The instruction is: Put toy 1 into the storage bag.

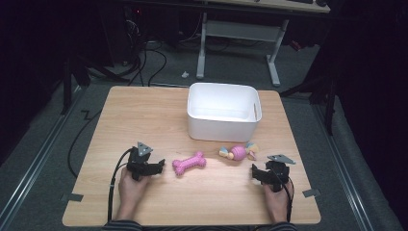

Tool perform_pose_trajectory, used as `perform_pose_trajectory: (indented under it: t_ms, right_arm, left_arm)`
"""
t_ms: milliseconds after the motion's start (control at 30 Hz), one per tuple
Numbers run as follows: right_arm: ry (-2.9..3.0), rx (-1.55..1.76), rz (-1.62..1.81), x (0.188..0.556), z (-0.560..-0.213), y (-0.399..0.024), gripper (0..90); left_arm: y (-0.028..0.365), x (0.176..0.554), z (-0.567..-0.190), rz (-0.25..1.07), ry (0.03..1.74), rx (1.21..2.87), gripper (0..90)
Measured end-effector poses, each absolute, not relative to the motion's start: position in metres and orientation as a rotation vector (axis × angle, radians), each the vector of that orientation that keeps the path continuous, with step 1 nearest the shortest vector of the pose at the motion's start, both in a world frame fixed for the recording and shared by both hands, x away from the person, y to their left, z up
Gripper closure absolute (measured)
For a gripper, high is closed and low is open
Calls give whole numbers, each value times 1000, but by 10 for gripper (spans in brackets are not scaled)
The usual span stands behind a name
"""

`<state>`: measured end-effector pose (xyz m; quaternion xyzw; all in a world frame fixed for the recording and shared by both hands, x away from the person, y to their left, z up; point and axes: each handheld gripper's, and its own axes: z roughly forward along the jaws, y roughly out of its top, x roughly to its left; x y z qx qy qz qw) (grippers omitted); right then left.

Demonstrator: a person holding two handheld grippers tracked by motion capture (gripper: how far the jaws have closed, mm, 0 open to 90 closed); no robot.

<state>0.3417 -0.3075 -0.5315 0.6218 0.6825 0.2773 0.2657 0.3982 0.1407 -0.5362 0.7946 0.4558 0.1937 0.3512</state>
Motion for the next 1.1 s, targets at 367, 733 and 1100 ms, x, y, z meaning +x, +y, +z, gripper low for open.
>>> perform_pose_trajectory:
  t_ms: [367,733,1100]
  right_arm:
    - [1839,1685,744,341,-531,-307,164]
    - [1838,1681,746,341,-531,-307,166]
    - [1858,1665,755,341,-531,-306,169]
  left_arm:
    - [141,398,-536,502,1180,2057,211]
    - [141,398,-536,501,1180,2057,210]
    - [140,401,-536,488,1164,2076,157]
